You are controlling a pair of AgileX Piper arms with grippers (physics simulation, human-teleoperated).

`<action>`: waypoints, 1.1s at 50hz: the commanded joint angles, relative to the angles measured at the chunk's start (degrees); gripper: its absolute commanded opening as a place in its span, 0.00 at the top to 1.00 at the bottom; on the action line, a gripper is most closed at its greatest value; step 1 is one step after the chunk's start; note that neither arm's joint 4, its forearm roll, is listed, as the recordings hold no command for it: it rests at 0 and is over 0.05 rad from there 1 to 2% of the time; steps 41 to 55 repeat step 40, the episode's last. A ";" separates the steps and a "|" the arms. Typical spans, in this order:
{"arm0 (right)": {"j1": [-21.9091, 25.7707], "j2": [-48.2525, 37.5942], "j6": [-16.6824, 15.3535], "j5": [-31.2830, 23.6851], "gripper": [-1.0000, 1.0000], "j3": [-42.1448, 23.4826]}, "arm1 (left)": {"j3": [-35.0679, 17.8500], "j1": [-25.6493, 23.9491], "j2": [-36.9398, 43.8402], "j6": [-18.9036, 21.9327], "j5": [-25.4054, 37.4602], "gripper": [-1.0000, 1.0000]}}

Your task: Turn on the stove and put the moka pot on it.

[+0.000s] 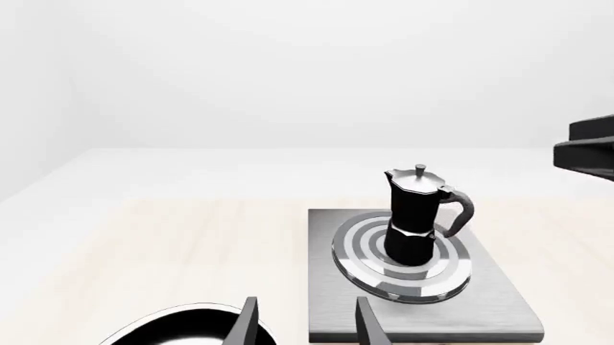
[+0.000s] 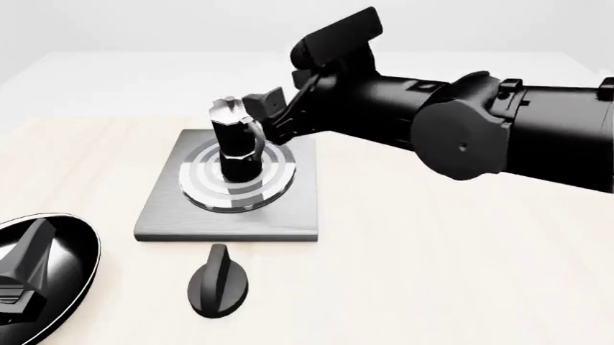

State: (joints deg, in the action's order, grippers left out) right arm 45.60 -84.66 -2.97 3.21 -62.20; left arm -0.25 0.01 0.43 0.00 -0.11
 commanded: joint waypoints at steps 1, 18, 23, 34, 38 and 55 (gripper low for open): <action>-1.73 16.22 -1.07 -2.09 0.00 10.20 | 0.00 0.00 0.00 0.01 0.00 0.00; -10.44 36.51 1.82 -1.22 0.00 25.37 | 0.00 0.00 0.00 0.00 0.00 0.00; -14.89 43.49 1.51 -2.38 0.00 28.90 | 0.00 0.01 0.01 0.00 0.00 0.00; -20.47 55.88 4.07 -3.53 0.00 38.60 | 0.00 0.00 -0.01 0.01 0.00 0.00; -22.79 62.01 4.73 -4.29 0.00 42.82 | 0.00 -0.02 -0.01 -0.01 0.00 0.00; -23.35 63.10 5.26 -4.55 0.00 44.01 | 0.00 0.00 0.00 -0.01 0.00 0.00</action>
